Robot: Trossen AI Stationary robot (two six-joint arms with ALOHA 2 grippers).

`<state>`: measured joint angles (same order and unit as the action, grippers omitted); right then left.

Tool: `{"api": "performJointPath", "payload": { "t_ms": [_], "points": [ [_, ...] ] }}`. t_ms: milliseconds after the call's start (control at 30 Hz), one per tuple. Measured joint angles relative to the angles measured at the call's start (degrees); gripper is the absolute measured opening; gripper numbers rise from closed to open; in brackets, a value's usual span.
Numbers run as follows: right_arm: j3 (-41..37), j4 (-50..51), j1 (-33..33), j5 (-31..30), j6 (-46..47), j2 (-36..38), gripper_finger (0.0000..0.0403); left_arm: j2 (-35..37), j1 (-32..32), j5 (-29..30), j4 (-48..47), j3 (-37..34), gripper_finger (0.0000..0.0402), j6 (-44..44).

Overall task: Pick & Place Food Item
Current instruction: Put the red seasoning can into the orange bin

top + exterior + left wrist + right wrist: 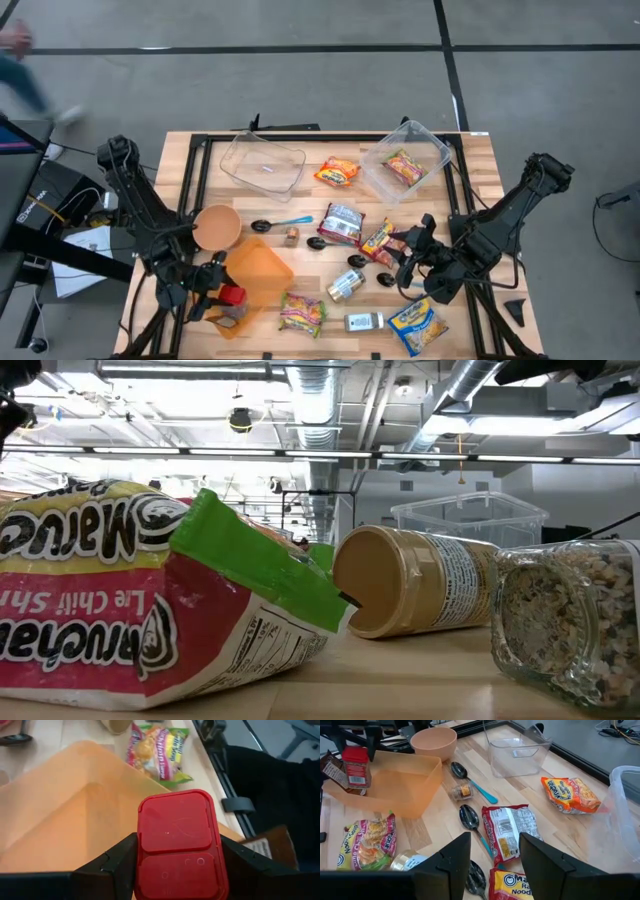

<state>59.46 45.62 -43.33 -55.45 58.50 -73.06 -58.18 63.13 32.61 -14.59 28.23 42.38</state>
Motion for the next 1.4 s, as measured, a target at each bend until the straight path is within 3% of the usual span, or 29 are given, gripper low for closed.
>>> {"api": "performJointPath", "payload": {
  "t_ms": [467,800,1000,1100,1400],
  "points": [
    [0.0,-0.2,0.0,0.1,0.0,0.0,0.0164,-9.0,4.7,0.5,2.0,0.0,0.0206,-3.5],
    [0.0,-0.4,0.0,0.1,0.0,0.0,0.0164,-10.1,4.7,0.4,4.4,0.0,0.0209,-4.6],
    [0.0,-0.4,0.0,0.1,0.0,0.0,0.0164,-10.1,4.7,2.0,4.5,0.1,0.0353,-5.0],
    [0.0,-0.3,0.0,0.1,0.0,0.0,0.0164,-10.1,4.6,3.7,4.5,0.1,0.0388,-5.6],
    [0.0,-0.3,0.0,0.1,0.0,0.0,0.0164,-8.2,4.6,10.0,4.9,0.1,0.0320,-9.2]
  ]
}}
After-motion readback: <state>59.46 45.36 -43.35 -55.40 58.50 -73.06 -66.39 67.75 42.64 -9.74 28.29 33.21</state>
